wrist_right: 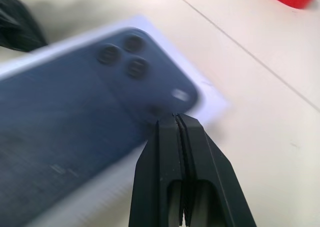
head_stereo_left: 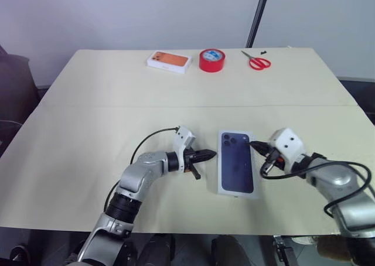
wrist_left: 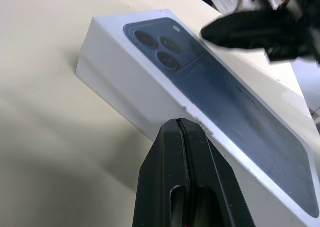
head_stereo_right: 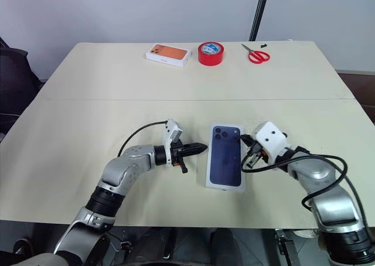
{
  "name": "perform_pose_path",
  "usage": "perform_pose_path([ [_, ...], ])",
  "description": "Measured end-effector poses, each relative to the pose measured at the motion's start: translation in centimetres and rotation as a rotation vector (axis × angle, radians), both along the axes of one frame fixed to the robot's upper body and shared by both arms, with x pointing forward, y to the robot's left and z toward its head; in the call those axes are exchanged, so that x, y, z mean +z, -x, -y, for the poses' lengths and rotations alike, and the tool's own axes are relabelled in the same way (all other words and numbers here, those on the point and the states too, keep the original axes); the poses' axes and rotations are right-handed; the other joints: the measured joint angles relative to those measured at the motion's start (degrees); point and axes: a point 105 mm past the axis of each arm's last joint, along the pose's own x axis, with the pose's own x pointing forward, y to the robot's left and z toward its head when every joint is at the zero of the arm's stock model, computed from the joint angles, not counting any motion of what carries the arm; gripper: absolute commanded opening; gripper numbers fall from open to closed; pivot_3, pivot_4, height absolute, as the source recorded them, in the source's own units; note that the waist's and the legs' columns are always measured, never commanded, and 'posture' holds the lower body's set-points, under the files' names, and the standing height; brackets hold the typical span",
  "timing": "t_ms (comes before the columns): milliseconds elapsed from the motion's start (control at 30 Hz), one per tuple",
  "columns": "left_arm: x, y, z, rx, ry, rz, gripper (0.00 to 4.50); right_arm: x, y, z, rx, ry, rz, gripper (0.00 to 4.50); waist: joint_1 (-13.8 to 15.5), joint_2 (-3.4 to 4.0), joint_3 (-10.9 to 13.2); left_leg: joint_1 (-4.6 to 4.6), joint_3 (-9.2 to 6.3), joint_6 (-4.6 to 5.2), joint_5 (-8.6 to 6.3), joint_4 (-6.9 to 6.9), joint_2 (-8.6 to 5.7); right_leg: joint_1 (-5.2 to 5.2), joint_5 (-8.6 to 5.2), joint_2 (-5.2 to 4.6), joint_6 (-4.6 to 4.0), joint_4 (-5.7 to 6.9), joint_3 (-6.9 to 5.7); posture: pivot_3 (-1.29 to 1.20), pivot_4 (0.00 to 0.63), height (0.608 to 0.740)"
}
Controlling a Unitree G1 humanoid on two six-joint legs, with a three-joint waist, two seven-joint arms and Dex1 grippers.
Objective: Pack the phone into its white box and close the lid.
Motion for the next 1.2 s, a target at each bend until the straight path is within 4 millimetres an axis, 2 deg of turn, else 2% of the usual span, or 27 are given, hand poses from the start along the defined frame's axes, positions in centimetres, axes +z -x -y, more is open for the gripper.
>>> perform_pose_path([
  [133, 0.2, -0.1, 0.1, -0.002, 0.004, 0.005, 0.0, -0.4, 0.4, 1.3, -0.024, 0.016, -0.025, 0.05, -0.02, 0.0, 0.0, 0.0, 0.01, 0.0, 0.0, -0.02, 0.0, 0.0, 0.0, 0.01, 0.0, 0.0, 0.0, 0.0, 0.15, 0.74],
  [267, 0.4, -0.2, 0.2, -0.001, 0.007, 0.019, 0.0, -1.9, 1.6, 0.7, 0.012, 0.001, -0.087, 0.05, -0.1, 0.0, 0.0, 0.0, 0.03, 0.0, 0.0, -0.01, 0.01, 0.0, 0.0, 0.0, 0.0, 0.0, 0.01, 0.0, 0.15, 0.74],
  [367, 0.2, -0.2, 0.2, 0.0, 0.006, 0.013, 0.0, -2.2, 1.9, 0.0, 0.04, -0.002, -0.096, 0.05, -0.06, 0.0, 0.0, 0.01, 0.03, 0.0, 0.0, -0.02, 0.01, -0.01, 0.0, 0.01, 0.0, 0.0, 0.01, 0.0, 0.15, 0.74],
  [967, 0.4, -0.6, 0.4, -0.002, 0.001, 0.018, 0.0, -2.3, 2.1, -0.4, 0.035, -0.035, -0.111, 0.05, -0.04, 0.0, 0.0, 0.01, 0.02, 0.0, 0.0, -0.02, 0.01, 0.0, 0.0, 0.01, 0.0, -0.01, 0.01, 0.0, 0.15, 0.74],
  [1200, 1.3, -1.2, 0.7, 0.008, 0.024, 0.031, 0.0, -1.7, 1.5, -0.4, 0.02, -0.043, -0.099, 0.05, -0.08, -0.01, 0.0, 0.0, 0.03, 0.0, 0.0, -0.02, 0.0, -0.01, 0.0, 0.01, 0.0, -0.01, 0.01, 0.0, 0.15, 0.74],
])
